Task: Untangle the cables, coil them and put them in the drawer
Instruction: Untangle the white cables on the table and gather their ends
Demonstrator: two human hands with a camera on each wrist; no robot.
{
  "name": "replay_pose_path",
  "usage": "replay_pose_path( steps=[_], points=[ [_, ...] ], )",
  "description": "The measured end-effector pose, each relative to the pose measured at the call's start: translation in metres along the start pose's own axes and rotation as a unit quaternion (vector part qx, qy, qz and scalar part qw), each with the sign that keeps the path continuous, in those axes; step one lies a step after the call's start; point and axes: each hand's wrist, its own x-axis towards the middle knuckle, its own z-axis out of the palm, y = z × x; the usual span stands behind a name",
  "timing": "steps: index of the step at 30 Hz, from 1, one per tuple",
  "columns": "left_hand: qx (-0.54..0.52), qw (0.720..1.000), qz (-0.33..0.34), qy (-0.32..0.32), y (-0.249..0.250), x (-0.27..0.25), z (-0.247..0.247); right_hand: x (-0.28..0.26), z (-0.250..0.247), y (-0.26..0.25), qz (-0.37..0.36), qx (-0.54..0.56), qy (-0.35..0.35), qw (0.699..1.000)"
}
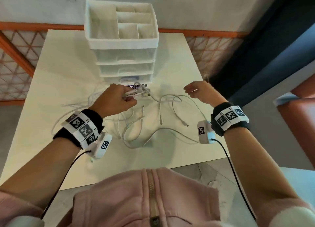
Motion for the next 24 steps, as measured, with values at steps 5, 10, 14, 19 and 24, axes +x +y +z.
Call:
replay_pose_path(
  steps=[5,10,14,19,24],
  points=[
    [0.008,1.000,0.001,-0.025,0.007,0.003,0.019,-0.019,0.014,0.045,0.099,-0.105,-0.029,0.989],
    [0.014,1.000,0.000,0.024,0.010,0.008,0.025,-0.034,0.058,0.076,0.118,-0.099,-0.042,0.987],
    [0.035,0.996,-0.035,0.073,0.011,0.009,0.021,-0.038,0.090,0.084,0.109,-0.080,-0.001,0.991],
    [0.066,0.995,-0.048,0.062,0.009,0.011,0.016,-0.029,0.079,0.063,0.075,-0.119,0.012,0.990],
    [0.103,0.988,-0.116,-0.017,0.001,0.018,0.018,-0.012,0.046,0.001,-0.018,-0.156,-0.011,0.987]
  ],
)
